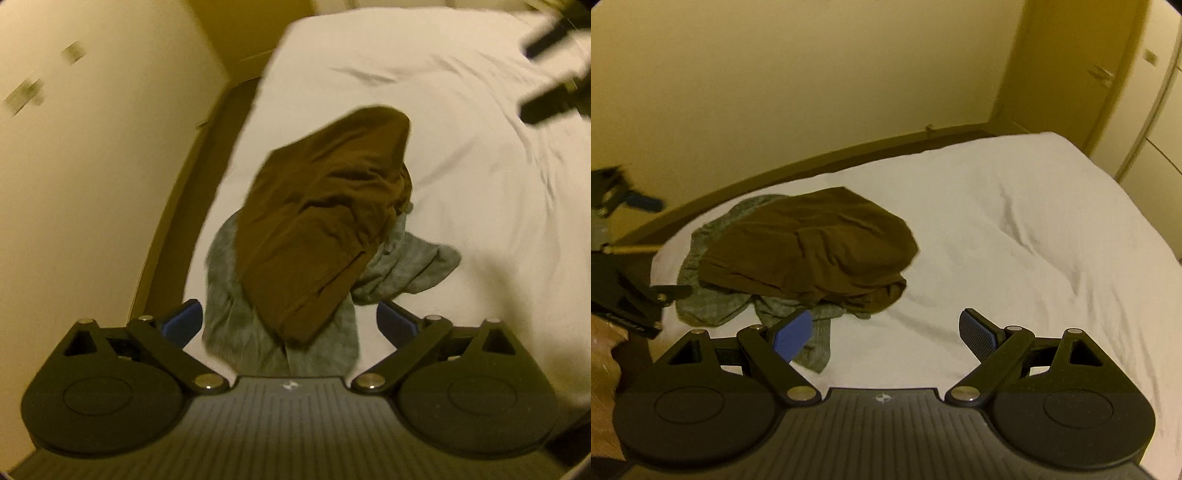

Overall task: Fold clothes
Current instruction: 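Reach both tools down and grasp the brown shorts waistband, then lift the brown shorts by the waistband with both grippers, shaking them out, then lower the shorts onto the bed and open both grippers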

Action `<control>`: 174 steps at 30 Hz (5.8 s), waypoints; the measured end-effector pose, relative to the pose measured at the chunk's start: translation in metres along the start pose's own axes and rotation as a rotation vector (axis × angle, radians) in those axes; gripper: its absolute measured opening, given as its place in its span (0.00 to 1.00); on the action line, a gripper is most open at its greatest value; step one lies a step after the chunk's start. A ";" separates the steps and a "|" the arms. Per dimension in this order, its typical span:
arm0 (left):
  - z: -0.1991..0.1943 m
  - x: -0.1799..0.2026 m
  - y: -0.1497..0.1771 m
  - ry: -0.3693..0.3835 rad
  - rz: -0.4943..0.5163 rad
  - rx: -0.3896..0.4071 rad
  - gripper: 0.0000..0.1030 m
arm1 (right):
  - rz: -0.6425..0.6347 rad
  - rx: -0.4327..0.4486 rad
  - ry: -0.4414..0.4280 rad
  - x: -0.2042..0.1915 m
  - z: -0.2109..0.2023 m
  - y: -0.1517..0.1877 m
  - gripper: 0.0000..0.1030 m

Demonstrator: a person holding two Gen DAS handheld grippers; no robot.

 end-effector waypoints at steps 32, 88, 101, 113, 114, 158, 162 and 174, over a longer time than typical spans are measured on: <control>-0.031 -0.033 -0.110 0.426 0.119 0.403 0.06 | -0.110 0.019 0.294 0.044 0.013 -0.020 0.17; -0.069 0.336 -0.027 0.486 -0.113 -0.211 0.58 | -0.513 -0.326 -0.393 0.190 0.073 0.254 0.39; -0.057 0.389 -0.024 0.701 -0.309 -0.227 0.70 | -0.128 -0.185 -0.093 0.266 -0.027 0.254 0.00; -0.034 0.389 -0.078 0.730 -0.346 -0.152 0.09 | 0.195 -0.113 0.175 0.316 -0.109 0.302 0.00; -0.035 0.384 -0.085 0.716 -0.329 -0.121 0.09 | 0.213 -0.102 0.193 0.315 -0.116 0.306 0.00; -0.058 0.435 -0.337 0.586 0.252 0.389 0.04 | 0.679 0.063 0.641 0.340 -0.186 0.390 0.00; 0.034 0.500 -0.362 0.581 0.258 0.225 0.04 | 0.722 -0.054 0.549 0.399 -0.104 0.433 0.00; 0.150 0.537 -0.407 0.485 0.156 -0.039 0.24 | 0.751 -0.141 0.431 0.449 -0.021 0.460 0.35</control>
Point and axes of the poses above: each gripper's, at about its wrist camera, not at the fingertips, and z roughly the way its jaws point, x to its right, y to its underside, the point moved 1 cm from there along z, roughly the way its jaws point, and after that the axes turned 3 degrees about -y, right-handed, at the moved point
